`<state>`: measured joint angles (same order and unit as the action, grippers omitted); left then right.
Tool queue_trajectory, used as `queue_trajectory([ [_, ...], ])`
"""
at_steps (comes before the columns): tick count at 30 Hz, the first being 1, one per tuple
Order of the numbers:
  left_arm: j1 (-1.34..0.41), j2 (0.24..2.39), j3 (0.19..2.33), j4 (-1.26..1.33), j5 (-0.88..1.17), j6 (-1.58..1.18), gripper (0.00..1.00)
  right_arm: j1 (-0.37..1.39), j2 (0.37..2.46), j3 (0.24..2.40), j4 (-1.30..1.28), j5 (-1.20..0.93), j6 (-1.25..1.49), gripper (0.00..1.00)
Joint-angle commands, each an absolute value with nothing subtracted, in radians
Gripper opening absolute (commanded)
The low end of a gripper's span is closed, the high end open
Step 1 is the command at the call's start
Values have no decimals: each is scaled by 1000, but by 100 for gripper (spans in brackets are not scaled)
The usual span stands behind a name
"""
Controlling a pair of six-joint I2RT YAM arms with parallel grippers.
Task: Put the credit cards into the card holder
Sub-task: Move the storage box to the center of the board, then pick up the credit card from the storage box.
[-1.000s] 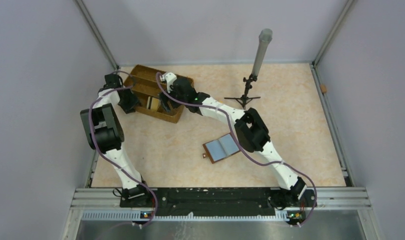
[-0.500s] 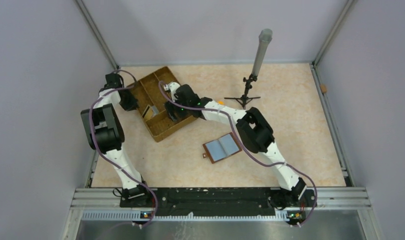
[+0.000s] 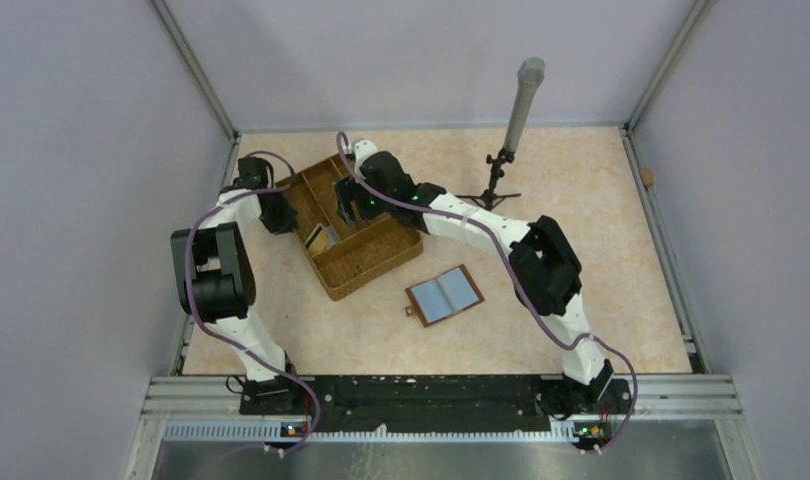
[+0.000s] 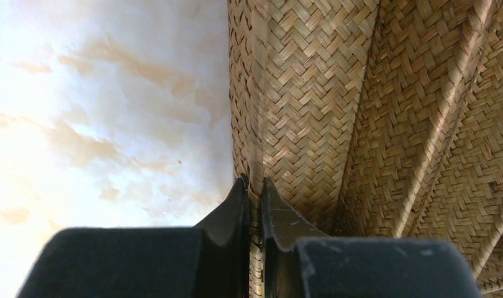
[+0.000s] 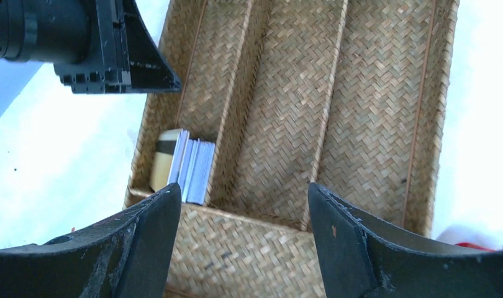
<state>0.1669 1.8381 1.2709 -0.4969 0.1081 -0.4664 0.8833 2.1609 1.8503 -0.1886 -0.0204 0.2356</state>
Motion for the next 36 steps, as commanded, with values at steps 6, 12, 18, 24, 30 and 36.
queue_trajectory([
  [6, 118, 1718, 1129, -385, 194, -660, 0, 953, 2171, 1876, -221, 31, 303, 74],
  [12, 112, 1729, 1127, -373, 203, -672, 0, 976, 2247, 1941, -245, 31, 300, 74],
  [18, 112, 1735, 1132, -367, 219, -676, 0, 988, 2342, 2023, -295, 86, 274, 73],
  [24, 112, 1745, 1140, -370, 222, -669, 0, 988, 2371, 2096, -357, 192, 243, 70],
  [30, 112, 1747, 1141, -370, 219, -667, 0, 988, 2327, 2091, -362, 227, 223, 70],
  [36, 112, 1750, 1142, -370, 220, -664, 0, 990, 2318, 2092, -365, 223, 215, 64],
])
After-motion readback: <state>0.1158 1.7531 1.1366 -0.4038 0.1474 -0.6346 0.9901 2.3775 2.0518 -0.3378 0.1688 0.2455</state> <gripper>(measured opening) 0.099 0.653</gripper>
